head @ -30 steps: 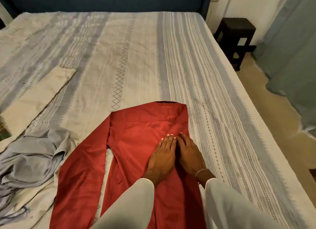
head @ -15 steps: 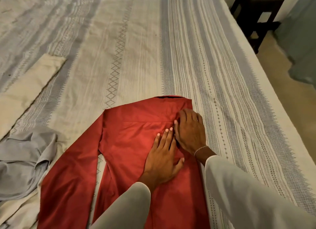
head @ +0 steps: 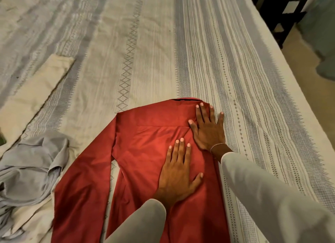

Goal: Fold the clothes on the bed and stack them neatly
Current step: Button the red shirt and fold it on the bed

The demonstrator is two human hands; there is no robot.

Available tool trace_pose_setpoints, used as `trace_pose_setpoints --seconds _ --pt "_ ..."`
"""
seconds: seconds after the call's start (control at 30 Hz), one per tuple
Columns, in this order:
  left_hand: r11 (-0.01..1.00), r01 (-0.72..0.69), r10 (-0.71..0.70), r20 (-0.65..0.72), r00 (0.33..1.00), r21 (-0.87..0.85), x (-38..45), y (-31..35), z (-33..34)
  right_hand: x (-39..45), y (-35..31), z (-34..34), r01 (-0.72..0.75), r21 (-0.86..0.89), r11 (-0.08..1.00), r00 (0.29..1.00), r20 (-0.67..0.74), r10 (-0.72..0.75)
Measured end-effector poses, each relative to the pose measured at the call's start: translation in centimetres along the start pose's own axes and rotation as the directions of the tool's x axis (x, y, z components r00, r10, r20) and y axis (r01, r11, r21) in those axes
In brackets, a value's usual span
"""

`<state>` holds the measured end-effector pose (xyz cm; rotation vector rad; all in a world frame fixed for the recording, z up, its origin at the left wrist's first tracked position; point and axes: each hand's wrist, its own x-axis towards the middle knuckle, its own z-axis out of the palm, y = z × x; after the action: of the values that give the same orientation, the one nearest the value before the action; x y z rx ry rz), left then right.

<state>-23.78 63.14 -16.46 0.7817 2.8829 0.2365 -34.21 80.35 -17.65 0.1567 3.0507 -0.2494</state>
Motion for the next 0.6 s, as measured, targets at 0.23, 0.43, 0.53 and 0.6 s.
trace_pose_setpoints --seconds 0.23,0.43,0.53,0.6 --pt "0.981 0.016 -0.034 -0.089 0.995 -0.191 -0.8 -2.3 -1.5 -2.9 -2.3 -2.0 0.018 -0.012 1.0 0.996 -0.082 -0.018" --pt "0.956 0.276 -0.294 -0.276 0.915 -0.104 -6.9 -8.9 -2.7 -11.2 -7.8 -1.7 0.304 0.093 0.948 0.933 -0.233 -0.276" --pt "0.874 0.485 -0.483 -0.172 0.859 -0.032 -11.0 -11.1 -2.8 -15.0 -11.1 -1.2 0.478 0.122 0.87 0.859 -0.271 -0.434" --pt "0.818 0.572 -0.575 -0.108 0.811 -0.061 -13.8 -11.8 -2.5 -17.7 -13.6 -0.9 0.557 0.125 0.821 0.818 -0.254 -0.516"
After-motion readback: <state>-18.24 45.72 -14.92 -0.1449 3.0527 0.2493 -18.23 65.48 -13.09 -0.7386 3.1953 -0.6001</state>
